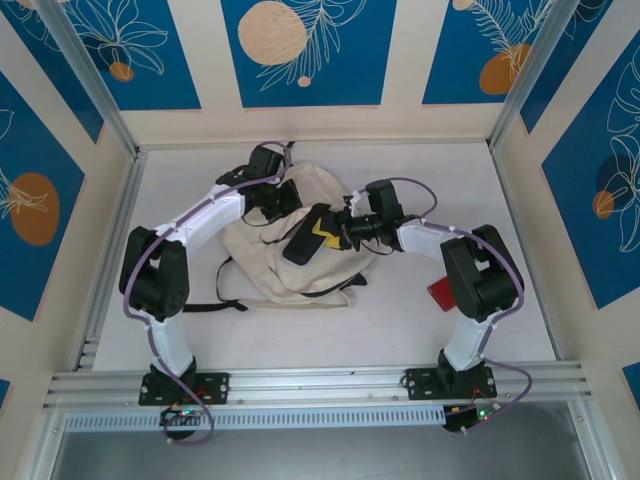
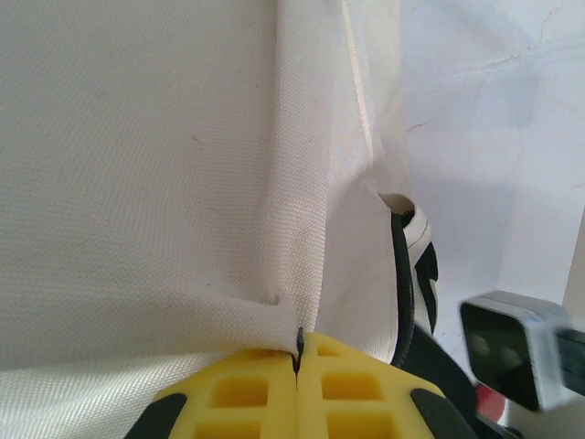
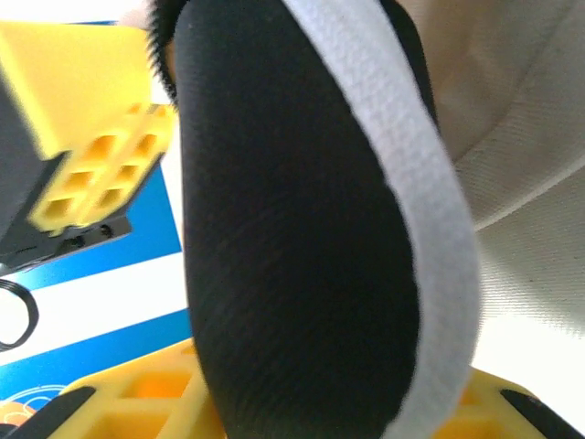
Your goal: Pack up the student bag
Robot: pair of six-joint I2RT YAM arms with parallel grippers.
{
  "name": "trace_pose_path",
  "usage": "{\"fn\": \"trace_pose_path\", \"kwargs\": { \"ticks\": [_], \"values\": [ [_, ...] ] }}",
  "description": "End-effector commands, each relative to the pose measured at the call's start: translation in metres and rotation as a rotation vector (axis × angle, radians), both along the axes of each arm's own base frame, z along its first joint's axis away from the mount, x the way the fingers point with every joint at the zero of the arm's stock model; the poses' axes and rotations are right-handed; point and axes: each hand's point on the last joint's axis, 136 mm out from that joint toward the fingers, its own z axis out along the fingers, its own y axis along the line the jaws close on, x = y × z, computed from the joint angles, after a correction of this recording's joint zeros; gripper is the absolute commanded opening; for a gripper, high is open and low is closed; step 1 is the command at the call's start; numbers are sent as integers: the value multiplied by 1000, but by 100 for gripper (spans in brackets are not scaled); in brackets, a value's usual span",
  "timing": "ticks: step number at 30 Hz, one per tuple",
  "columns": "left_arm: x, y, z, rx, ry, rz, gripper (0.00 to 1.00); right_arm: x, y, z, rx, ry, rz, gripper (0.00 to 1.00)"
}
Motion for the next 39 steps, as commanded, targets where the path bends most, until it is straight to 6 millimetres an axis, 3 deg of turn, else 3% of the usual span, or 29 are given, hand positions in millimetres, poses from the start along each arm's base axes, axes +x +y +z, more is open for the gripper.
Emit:
{"fn": "trace_pose_path", "kwargs": {
  "ticks": [1,7,13,16,20,24,30,39],
  "values": [
    [2,-12,60,-90,-145,-86,0,-5,5,-3,26,47,61,36],
    [0,-14,65,-98,-160,-110,0,-1,5,-16,-4,91,75,37],
    [-8,-13,52,-91,-124,-118,0,32,9,1,29,-18,95,39],
    [-9,-8,45,-71,-105,-104,0,44,7,-3,-4,-50,75,44],
    [-8,-4,37,-40,-79,-82,0,45,-6,-10,-85,-39,10,59],
    [-5,-2,28,-35,-54,-62,0,37,-17,-6,-141,-29,-22,64],
    [-1,-2,22,-35,-41,-59,0,15,-26,-6,-193,-5,-27,82],
    [0,-3,18,-38,-34,-63,0,-41,-24,-20,-214,23,66,79]
  ]
}}
